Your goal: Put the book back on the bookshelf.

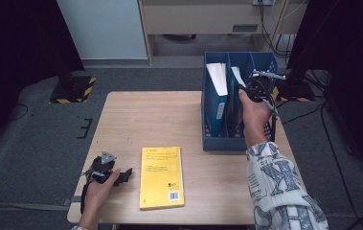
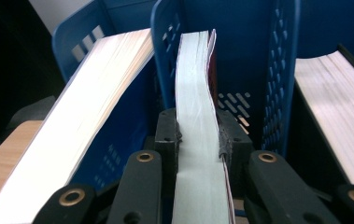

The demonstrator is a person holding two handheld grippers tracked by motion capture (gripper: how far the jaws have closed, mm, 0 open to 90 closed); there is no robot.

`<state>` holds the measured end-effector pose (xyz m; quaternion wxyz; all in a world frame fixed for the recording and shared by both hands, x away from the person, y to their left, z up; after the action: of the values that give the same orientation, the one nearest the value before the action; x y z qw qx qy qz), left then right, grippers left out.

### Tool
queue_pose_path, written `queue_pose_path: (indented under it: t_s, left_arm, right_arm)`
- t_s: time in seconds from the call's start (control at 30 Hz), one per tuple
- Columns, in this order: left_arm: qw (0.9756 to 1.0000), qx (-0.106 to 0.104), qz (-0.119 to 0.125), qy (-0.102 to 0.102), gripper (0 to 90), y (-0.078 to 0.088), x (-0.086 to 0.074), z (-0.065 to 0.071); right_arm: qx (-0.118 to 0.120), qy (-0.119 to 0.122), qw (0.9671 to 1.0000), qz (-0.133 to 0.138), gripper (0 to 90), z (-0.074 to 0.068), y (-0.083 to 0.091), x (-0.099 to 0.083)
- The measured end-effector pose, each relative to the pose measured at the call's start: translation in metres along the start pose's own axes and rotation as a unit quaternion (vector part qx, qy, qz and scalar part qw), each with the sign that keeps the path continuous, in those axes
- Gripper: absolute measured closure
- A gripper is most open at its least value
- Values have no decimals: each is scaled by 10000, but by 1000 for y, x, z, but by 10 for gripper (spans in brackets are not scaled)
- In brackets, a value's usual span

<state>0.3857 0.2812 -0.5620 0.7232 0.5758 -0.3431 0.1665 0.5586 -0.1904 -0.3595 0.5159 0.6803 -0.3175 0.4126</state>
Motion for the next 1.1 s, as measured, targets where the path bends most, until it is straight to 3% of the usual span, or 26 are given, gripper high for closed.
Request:
queue_pose_path:
  t_s: [0.37,1.1]
  left_arm:
    - [10000,-6,12,5,53,-1,0,0]
    - [10000,-12,26,5,53,-1,1,0]
  right_arm:
    - [-158,-48,9998,100,736,7,-18,9]
    - [-297,153,9994,116,736,-4,-34,14]
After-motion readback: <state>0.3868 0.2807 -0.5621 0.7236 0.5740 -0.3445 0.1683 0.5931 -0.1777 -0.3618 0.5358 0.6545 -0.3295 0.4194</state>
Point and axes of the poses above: each handheld gripper's, and its own axes: y roughly backward along the jaws, x roughly out of its top, z roughly to its right, the point moved 4 cm from there along -y, roughly forward along the jaws, and after that the axes turned 7 degrees about y, right-handed, at the moved point
